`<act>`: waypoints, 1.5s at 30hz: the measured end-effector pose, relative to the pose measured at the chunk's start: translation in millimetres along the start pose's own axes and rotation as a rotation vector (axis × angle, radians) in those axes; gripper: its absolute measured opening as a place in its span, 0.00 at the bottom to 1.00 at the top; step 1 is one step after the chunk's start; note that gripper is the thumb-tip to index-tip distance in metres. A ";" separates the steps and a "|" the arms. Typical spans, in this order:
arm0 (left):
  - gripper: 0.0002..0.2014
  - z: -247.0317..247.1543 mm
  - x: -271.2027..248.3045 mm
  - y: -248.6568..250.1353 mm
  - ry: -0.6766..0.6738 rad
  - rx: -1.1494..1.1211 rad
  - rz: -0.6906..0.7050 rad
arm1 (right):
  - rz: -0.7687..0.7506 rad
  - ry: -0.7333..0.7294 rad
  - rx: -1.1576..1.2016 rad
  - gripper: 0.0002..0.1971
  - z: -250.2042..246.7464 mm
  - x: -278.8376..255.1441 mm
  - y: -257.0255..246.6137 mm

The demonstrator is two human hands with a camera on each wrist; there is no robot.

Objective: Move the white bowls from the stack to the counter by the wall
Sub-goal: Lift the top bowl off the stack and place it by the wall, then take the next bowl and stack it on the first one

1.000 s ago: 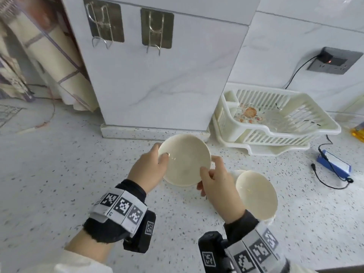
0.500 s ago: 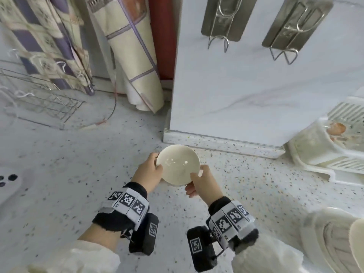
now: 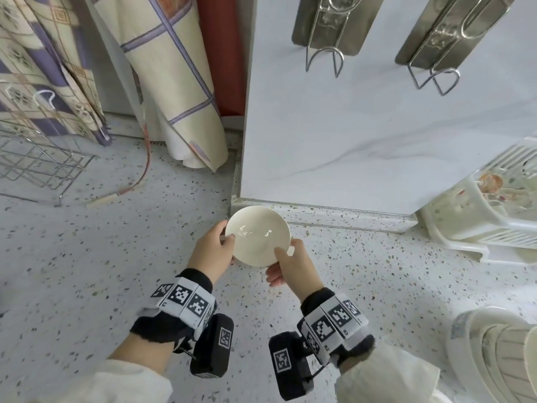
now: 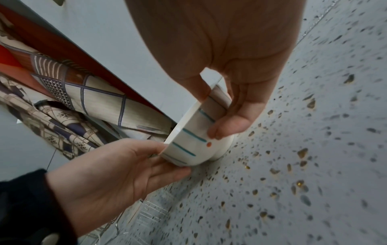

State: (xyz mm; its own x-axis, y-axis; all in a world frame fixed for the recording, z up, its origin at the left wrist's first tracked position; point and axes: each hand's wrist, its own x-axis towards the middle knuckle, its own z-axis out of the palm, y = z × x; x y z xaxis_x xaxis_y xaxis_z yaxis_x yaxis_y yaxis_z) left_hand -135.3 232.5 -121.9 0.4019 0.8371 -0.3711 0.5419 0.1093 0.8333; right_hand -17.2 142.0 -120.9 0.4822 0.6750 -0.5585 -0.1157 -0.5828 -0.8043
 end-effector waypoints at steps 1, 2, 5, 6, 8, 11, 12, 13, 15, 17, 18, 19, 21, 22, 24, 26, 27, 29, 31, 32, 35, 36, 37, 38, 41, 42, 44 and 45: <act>0.21 0.3 -0.8 0.1 -0.008 0.004 -0.002 | -0.004 -0.005 0.011 0.20 -1.0 -0.5 0.4; 0.21 0.4 -2.4 0.3 -0.014 0.022 -0.004 | -0.008 -0.013 0.019 0.20 -2.6 -1.7 0.8; 0.24 1.7 -10.2 2.1 0.019 0.081 0.030 | -0.011 -0.031 0.026 0.22 -12.7 -8.8 1.5; 0.25 2.1 -14.3 4.6 0.046 0.088 0.056 | -0.011 -0.036 0.026 0.22 -17.8 -12.6 1.6; 0.24 3.5 -25.7 12.7 0.137 0.114 0.148 | -0.030 -0.050 0.005 0.21 -31.4 -24.1 1.5; 0.20 10.9 -46.5 30.2 0.260 0.126 0.323 | -0.117 -0.073 -0.095 0.16 -59.6 -51.0 1.7; 0.19 16.4 -54.0 36.3 0.262 0.124 0.363 | -0.146 -0.082 -0.127 0.14 -71.6 -62.5 2.5; 0.17 23.5 -61.9 42.6 0.247 0.119 0.391 | -0.174 -0.088 -0.160 0.13 -85.0 -74.2 3.8; 0.15 42.7 -77.3 54.9 0.176 0.106 0.418 | -0.235 -0.082 -0.216 0.11 -115.7 -98.6 7.8; 0.14 69.2 -92.2 67.1 0.059 0.094 0.432 | -0.299 -0.044 -0.250 0.10 -149.3 -121.8 14.7; 0.13 84.9 -99.6 73.1 0.004 0.103 0.439 | -0.326 -0.013 -0.262 0.10 -165.9 -132.2 19.8; 0.13 101.7 -106.3 78.5 -0.041 0.123 0.449 | -0.350 0.026 -0.267 0.10 -182.3 -141.7 25.6; 0.13 136.4 -118.4 88.1 -0.106 0.154 0.477 | -0.396 0.132 -0.274 0.11 -213.0 -156.9 39.2; 0.13 153.1 -124.2 92.8 -0.136 0.163 0.490 | -0.427 0.200 -0.286 0.11 -227.6 -162.4 46.4; 0.14 186.9 -137.1 102.6 -0.196 0.179 0.511 | -0.487 0.359 -0.352 0.09 -257.8 -170.5 61.9; 0.15 216.1 -150.2 110.1 -0.260 0.195 0.517 | -0.486 0.523 -0.450 0.07 -286.0 -174.0 79.2; 0.16 228.7 -156.6 113.1 -0.293 0.200 0.519 | -0.461 0.593 -0.483 0.08 -298.7 -175.4 88.3; 0.18 250.5 -167.5 117.2 -0.357 0.202 0.524 | -0.385 0.690 -0.515 0.12 -318.7 -175.9 106.0; 0.20 267.1 -175.7 119.4 -0.408 0.206 0.521 | -0.304 0.717 -0.513 0.16 -330.8 -176.3 120.3; 0.21 273.5 -178.4 119.9 -0.424 0.213 0.516 | -0.268 0.709 -0.506 0.17 -334.6 -175.8 126.3; 0.23 285.9 -181.4 119.6 -0.417 0.250 0.517 | -0.218 0.647 -0.506 0.16 -338.9 -175.2 137.0; 0.23 287.8 -181.2 119.2 -0.402 0.260 0.515 | -0.221 0.624 -0.507 0.15 -339.3 -174.7 138.8; 0.22 288.7 -180.9 119.1 -0.389 0.265 0.511 | -0.228 0.608 -0.506 0.14 -339.9 -174.0 140.7; 0.22 289.4 -180.4 118.8 -0.381 0.271 0.505 | -0.238 0.597 -0.506 0.13 -340.7 -172.7 142.4; 0.20 289.4 -180.6 119.7 -0.380 0.287 0.489 | -0.267 0.580 -0.543 0.12 -344.4 -169.7 144.0; 0.20 289.4 -180.5 120.3 -0.379 0.291 0.484 | -0.275 0.581 -0.563 0.13 -345.4 -169.4 143.5; 0.19 289.1 -179.7 121.0 -0.371 0.303 0.483 | -0.292 0.597 -0.601 0.14 -345.5 -169.7 141.4; 0.18 289.0 -179.3 121.3 -0.364 0.315 0.487 | -0.299 0.609 -0.623 0.14 -344.7 -169.8 140.3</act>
State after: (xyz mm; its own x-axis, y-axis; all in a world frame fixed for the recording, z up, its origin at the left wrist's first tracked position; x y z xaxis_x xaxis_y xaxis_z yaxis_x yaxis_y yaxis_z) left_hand 71.7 -59.2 -72.7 0.8470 0.5116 -0.1440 0.4029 -0.4413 0.8018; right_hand 184.0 -210.3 -68.9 0.8111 0.5849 0.0004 0.4907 -0.6801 -0.5446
